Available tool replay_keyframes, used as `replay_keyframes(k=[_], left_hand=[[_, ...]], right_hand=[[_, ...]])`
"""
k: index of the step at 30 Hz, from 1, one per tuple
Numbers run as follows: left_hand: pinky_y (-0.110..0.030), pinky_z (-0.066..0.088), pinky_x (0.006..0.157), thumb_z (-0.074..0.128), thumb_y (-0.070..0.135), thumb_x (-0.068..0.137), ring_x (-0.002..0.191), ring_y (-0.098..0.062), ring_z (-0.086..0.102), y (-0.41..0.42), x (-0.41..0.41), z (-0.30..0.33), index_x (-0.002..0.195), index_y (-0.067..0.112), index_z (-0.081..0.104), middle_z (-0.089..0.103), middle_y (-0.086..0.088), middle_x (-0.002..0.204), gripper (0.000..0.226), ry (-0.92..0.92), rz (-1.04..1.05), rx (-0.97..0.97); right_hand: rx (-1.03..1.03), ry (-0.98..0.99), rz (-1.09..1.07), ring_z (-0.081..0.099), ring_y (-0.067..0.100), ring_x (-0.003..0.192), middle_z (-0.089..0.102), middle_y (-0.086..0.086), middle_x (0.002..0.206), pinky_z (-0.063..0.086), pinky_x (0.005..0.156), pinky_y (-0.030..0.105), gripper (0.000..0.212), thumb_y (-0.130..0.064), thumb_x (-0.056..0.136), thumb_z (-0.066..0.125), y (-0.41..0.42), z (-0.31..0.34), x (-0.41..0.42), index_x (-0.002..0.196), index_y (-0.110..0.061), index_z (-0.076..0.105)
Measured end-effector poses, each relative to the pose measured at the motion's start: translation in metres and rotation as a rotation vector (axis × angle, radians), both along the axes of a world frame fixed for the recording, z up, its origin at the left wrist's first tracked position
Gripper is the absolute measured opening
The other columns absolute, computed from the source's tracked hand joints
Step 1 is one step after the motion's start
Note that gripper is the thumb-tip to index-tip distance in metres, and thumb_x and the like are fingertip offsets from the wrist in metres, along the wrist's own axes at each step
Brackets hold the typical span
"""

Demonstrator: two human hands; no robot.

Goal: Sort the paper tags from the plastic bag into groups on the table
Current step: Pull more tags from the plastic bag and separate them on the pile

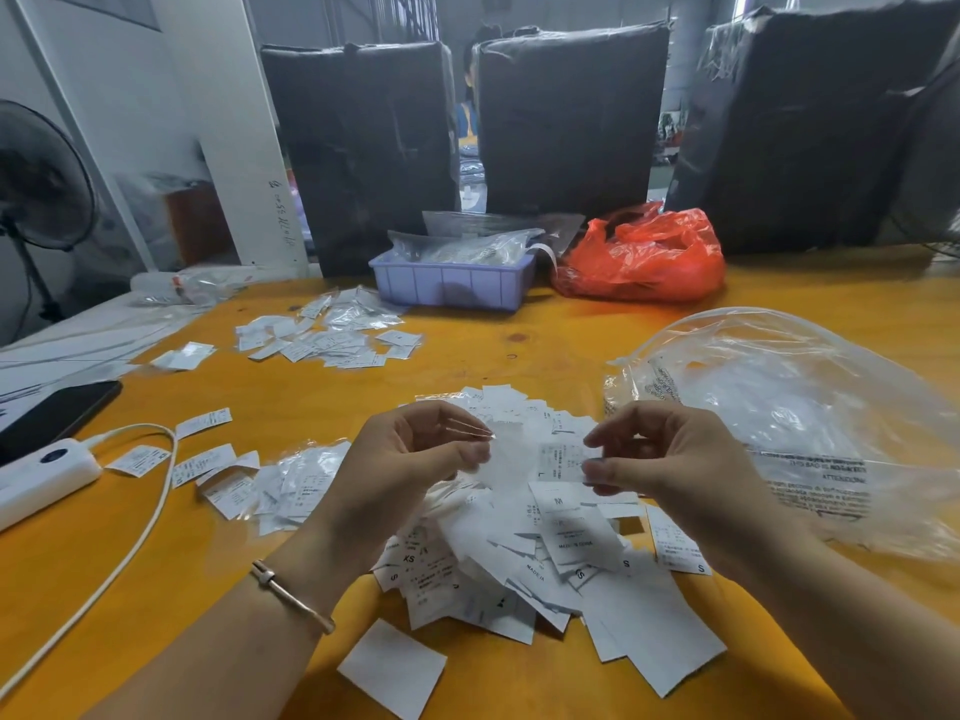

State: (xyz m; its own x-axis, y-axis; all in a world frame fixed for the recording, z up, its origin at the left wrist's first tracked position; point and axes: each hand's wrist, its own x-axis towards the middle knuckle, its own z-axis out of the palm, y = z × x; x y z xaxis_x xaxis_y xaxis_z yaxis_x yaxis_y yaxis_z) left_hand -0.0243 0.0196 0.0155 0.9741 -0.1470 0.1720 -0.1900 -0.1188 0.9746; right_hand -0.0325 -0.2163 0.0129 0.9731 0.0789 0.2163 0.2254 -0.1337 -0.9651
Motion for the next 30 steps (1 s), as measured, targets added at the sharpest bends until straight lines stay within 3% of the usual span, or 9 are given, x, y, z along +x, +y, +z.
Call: replay_keyframes(k=[3,6,9,11,14,18,21,26,30], left_hand=[[-0.016,0.052,0.070,0.076,0.011,0.081,0.082,-0.009,0.068,0.001,0.000,0.000,0.084,0.021,0.079,0.077,-0.001,0.088,0.011,-0.020,0.008,0.020],[-0.024,0.055,0.079,0.073,0.024,0.076,0.091,-0.013,0.070,0.003,-0.001,0.002,0.080,0.021,0.076,0.075,-0.001,0.095,0.006,-0.019,-0.023,-0.027],[-0.025,0.058,0.075,0.075,0.016,0.082,0.088,-0.023,0.074,0.002,-0.002,0.003,0.085,0.012,0.070,0.076,-0.008,0.095,0.007,-0.015,-0.071,-0.027],[-0.021,0.055,0.064,0.078,0.013,0.080,0.074,-0.021,0.073,0.000,-0.003,0.003,0.088,0.005,0.068,0.076,-0.011,0.084,0.015,-0.031,-0.055,0.009],[-0.017,0.050,0.058,0.080,0.024,0.064,0.063,-0.011,0.065,-0.002,-0.003,0.004,0.082,0.010,0.076,0.074,-0.004,0.074,0.023,-0.047,-0.023,0.039],[-0.011,0.049,0.062,0.081,0.022,0.064,0.074,-0.007,0.070,-0.002,-0.003,0.002,0.082,0.013,0.081,0.076,-0.004,0.079,0.020,-0.017,-0.091,0.003],[-0.011,0.046,0.063,0.077,0.031,0.073,0.079,-0.004,0.064,-0.003,-0.004,0.002,0.089,0.020,0.082,0.075,-0.001,0.088,0.020,-0.033,-0.137,0.061],[-0.017,0.051,0.070,0.062,0.039,0.085,0.088,-0.009,0.069,-0.003,-0.005,0.002,0.096,0.028,0.080,0.076,0.006,0.098,0.023,-0.038,-0.172,0.116],[-0.020,0.052,0.064,0.066,0.031,0.088,0.077,-0.020,0.073,-0.005,-0.007,0.001,0.095,0.018,0.079,0.077,-0.005,0.086,0.020,-0.051,-0.216,0.143]], right_hand=[[-0.007,-0.040,-0.009,0.068,0.020,0.063,0.068,0.001,0.071,0.058,0.062,0.026,0.030,0.011,0.070,0.076,0.001,0.000,0.000,0.088,-0.013,0.072],[0.009,-0.046,-0.025,0.070,0.018,0.065,0.069,-0.002,0.092,0.055,0.061,0.023,0.047,0.008,0.071,0.077,0.002,0.000,0.000,0.106,-0.022,0.067],[0.077,-0.018,-0.012,0.071,0.021,0.070,0.072,0.000,0.096,0.056,0.063,0.024,0.053,0.008,0.072,0.077,0.002,-0.001,0.001,0.115,-0.021,0.063],[0.136,0.021,0.006,0.072,0.024,0.073,0.074,0.001,0.088,0.057,0.064,0.026,0.052,0.010,0.071,0.076,0.002,-0.001,0.002,0.115,-0.017,0.064],[0.170,0.070,0.010,0.072,0.026,0.074,0.073,0.004,0.080,0.057,0.064,0.028,0.051,0.011,0.070,0.076,0.001,-0.002,0.003,0.112,-0.015,0.066],[0.198,0.077,0.003,0.071,0.020,0.075,0.074,0.005,0.084,0.054,0.060,0.022,0.047,0.011,0.067,0.077,-0.001,0.001,0.002,0.102,-0.020,0.071],[0.228,0.045,0.044,0.069,0.016,0.074,0.074,0.007,0.080,0.053,0.059,0.021,0.042,0.010,0.066,0.076,0.001,0.003,0.001,0.097,-0.018,0.073],[0.300,0.030,0.058,0.070,0.018,0.080,0.075,0.010,0.087,0.050,0.066,0.025,0.033,-0.014,0.058,0.077,0.001,0.006,-0.001,0.091,-0.015,0.074],[0.278,-0.075,-0.018,0.066,0.018,0.062,0.074,0.012,0.081,0.049,0.054,0.022,0.036,-0.014,0.064,0.076,0.001,0.009,-0.004,0.099,-0.009,0.070]])
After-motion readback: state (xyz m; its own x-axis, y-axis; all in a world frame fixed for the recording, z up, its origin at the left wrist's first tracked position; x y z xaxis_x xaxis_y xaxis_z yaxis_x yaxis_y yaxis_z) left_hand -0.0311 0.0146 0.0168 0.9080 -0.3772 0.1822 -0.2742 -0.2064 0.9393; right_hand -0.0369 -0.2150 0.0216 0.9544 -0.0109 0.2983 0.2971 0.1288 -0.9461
